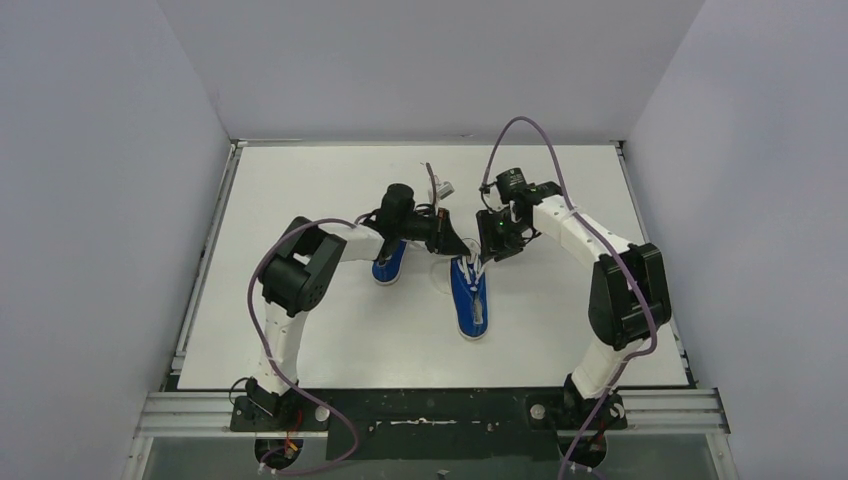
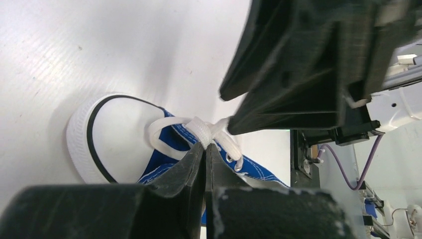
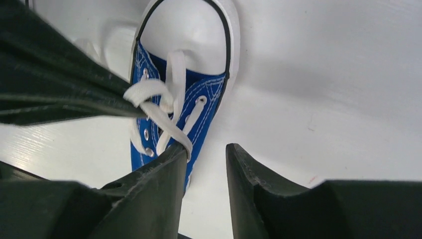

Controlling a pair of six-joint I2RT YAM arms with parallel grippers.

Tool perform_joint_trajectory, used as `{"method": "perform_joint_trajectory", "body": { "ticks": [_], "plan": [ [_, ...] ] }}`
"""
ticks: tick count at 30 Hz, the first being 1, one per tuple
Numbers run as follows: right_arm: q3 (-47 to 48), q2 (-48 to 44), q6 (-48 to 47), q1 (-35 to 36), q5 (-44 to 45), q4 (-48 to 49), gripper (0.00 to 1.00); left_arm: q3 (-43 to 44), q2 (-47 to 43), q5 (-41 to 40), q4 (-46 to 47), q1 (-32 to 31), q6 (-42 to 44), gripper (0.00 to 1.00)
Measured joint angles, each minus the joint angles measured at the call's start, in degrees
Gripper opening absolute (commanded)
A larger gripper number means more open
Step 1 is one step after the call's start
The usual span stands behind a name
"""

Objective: Tie the shoes
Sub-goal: Cross the shoelace with the shoelace.

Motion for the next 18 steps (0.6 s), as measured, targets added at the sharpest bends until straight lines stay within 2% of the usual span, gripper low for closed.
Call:
{"method": "perform_joint_trajectory", "body": {
  "ticks": [7, 9, 13, 18],
  "plan": [
    [0.1, -8.3, 1.1, 2.5, -0.6, -2.5, 0.39, 1.2, 0.7, -0.9, -4.2, 0.0, 1.6, 0.00],
    [0.1, -9.9, 2.8, 3.2, -1.8, -1.1, 0.35, 1.5, 0.7, -0.9, -4.5, 0.0, 1.7, 0.00],
    [-0.6, -8.3, 6.2, 3.9, -4.3, 2.4, 0.18, 2.0, 0.7, -0.8, -5.3, 0.0, 2.2, 0.00],
    [-2.4, -5.8, 9.2, 4.5, -7.3, 4.6, 0.20, 2.1, 0.7, -0.7, -6.3, 0.0, 3.0, 0.00]
  ]
}}
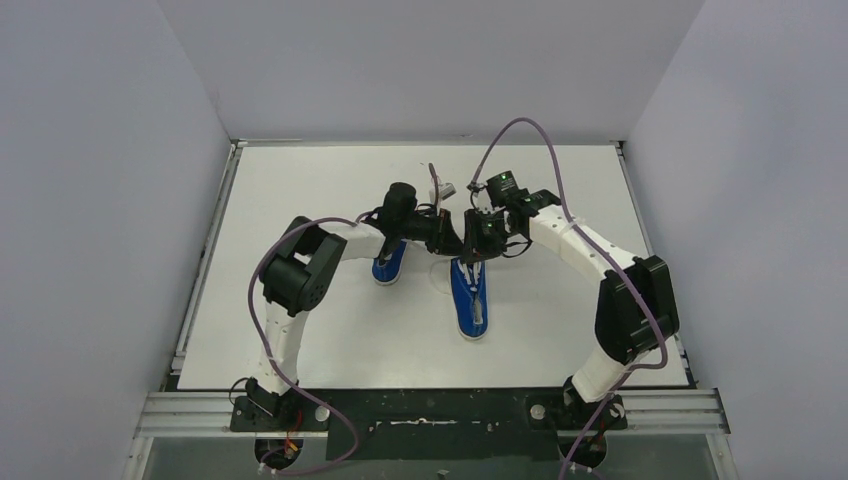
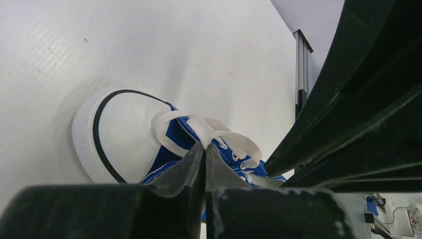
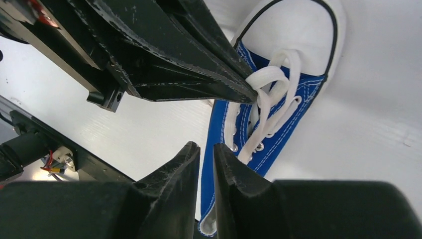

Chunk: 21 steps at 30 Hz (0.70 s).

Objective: Tie the shoes
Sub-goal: Cross the shoelace with the shoelace.

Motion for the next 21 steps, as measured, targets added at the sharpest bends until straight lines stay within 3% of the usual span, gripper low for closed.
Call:
{"method": "perform_joint_trajectory", "body": {
  "ticks": [8, 21],
  "plan": [
    [-0.3, 2.1, 0.8, 0.8, 2.0, -0.9, 0.28, 0.4, 0.0, 0.5, -0.3, -0.4, 0.0, 0.00],
    [-0.3, 2.7, 0.8, 0.8, 11.5, -4.8, 0.27, 1.0, 0.0, 1.0, -0.2, -1.2, 0.0, 0.00]
  ]
}}
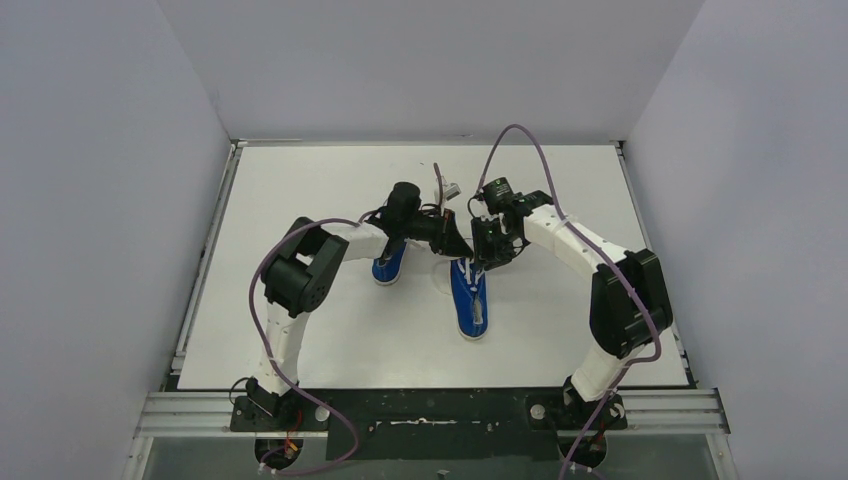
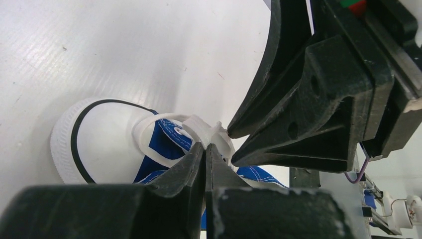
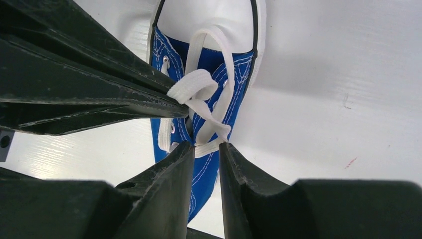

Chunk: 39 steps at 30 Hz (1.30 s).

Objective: Tie the shoes
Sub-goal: Cross the shoelace with the shoelace.

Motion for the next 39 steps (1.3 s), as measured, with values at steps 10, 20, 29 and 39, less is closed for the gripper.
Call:
{"method": "perform_joint_trajectory", "body": {
  "ticks": [10, 20, 29, 39],
  "plan": [
    [0.8, 4.3, 0.6, 0.0, 0.5, 1.6, 0.30, 0.0, 0.0, 0.1, 0.0, 0.0, 0.0, 0.00],
    [3.0, 0.2, 3.2, 0.1, 1.2, -1.7, 0.20, 0.0, 0.5, 0.2, 0.0, 0.0, 0.0, 0.00],
    [2.2, -2.1, 6.0, 1.6, -0.8, 0.1, 0.26, 0.0, 1.9, 0.5, -0.1, 0.0, 0.1, 0.00],
    [0.7, -2.2, 6.0, 3.3, -1.1, 1.2, 0.13, 0.3, 1.9, 0.5, -0.5, 0.0, 0.2, 0.00]
  ]
}}
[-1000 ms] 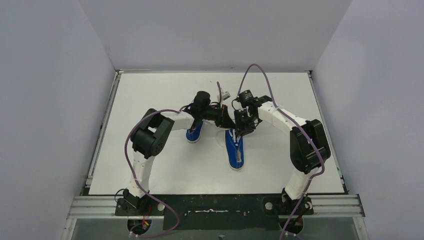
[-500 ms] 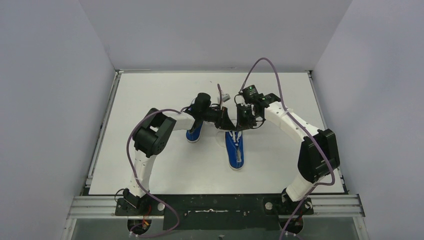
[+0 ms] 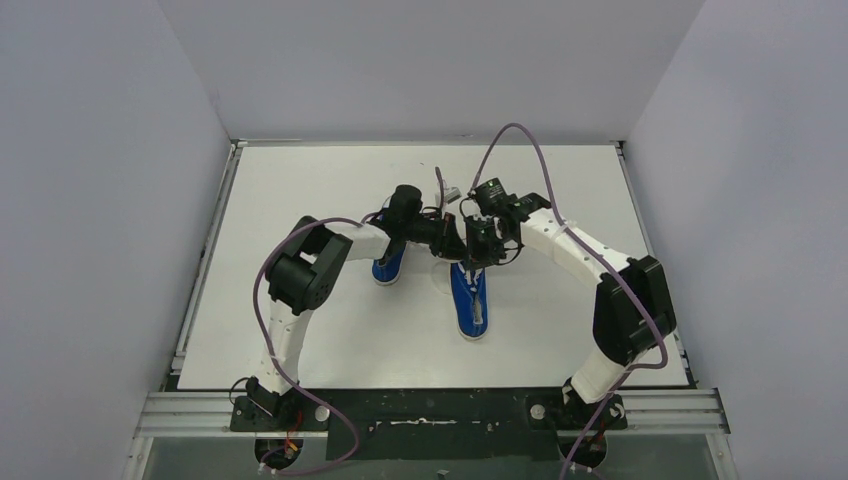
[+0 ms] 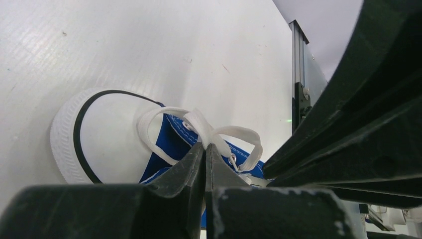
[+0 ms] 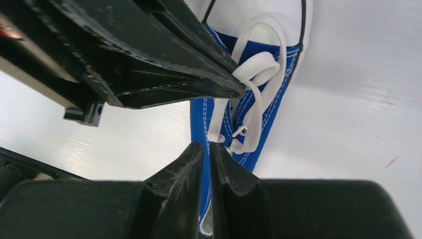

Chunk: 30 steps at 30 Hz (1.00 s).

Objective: Tie the shoes
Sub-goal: Cross the shoelace with the shoelace, then tie the shoelace on the shoe.

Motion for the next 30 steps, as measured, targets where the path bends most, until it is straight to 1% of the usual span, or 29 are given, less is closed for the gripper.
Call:
{"method": "perform_joint_trajectory", "body": {
  "ticks": [7, 10, 19, 26, 30],
  "plan": [
    [-0.7, 1.6, 0.1, -1.8, 1.0, 1.0, 0.13, 0.8, 0.0, 0.3, 0.0, -0.2, -0.1, 0.00],
    [-0.7, 2.8, 0.0, -2.3, 1.8, 1.0, 0.15, 0.8, 0.0, 0.4, 0.1, -0.3, -0.1, 0.00],
    [-1.2, 2.8, 0.0, -3.1, 2.6, 0.8, 0.19, 0.8, 0.0, 0.6, 0.1, -0.8, -0.2, 0.00],
    [-1.5, 3.1, 0.0, -3.4, 2.6, 1.2, 0.19, 1.0, 0.0, 0.8, 0.0, -0.8, -0.2, 0.00],
    [-1.6, 4.8, 0.0, -3.4, 2.6, 1.7, 0.20, 1.0, 0.0, 0.7, 0.0, -0.8, -0.1, 0.00]
  ]
}}
